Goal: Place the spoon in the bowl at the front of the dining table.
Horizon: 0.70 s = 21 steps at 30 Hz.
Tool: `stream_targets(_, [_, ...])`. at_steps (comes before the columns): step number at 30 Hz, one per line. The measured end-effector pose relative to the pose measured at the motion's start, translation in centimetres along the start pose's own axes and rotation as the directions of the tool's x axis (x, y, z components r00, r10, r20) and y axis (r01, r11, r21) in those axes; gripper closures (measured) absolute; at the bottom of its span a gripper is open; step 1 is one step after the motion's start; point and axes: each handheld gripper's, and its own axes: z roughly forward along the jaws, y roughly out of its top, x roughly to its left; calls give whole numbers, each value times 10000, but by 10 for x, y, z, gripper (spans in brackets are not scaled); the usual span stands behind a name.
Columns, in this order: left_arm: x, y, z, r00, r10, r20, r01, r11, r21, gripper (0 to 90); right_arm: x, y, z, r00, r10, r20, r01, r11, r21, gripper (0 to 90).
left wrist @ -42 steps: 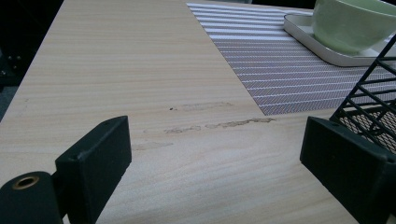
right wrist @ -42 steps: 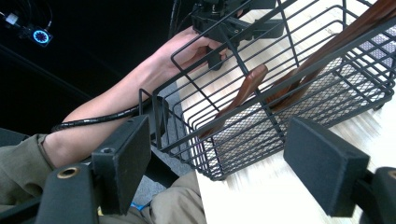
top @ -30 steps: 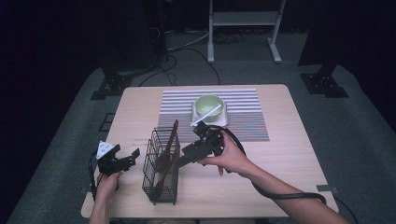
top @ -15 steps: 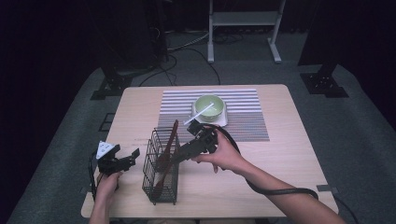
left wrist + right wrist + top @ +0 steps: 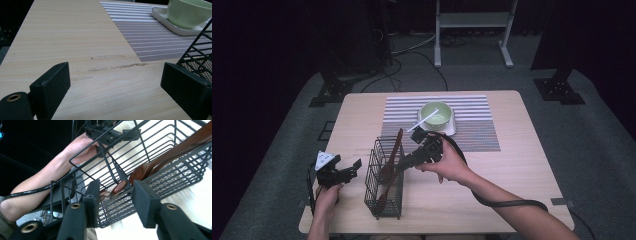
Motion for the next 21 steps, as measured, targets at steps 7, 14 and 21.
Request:
stream_targets(7, [0,0,0,10000,-2,-3,2,10000,-2,81,1,1,0,9999,15,149,-16,9999,110,702])
stream_targets(14, [0,0,0,10000,5,-6,-5,10000,1,81,2,1,-1,10000,-16,38,15,10000,83,769])
stream_targets(21, [0,0,0,10000,1,-3,-1,10000,0,81,4,2,-4,10000,-96,-26,96,9999,-30,817])
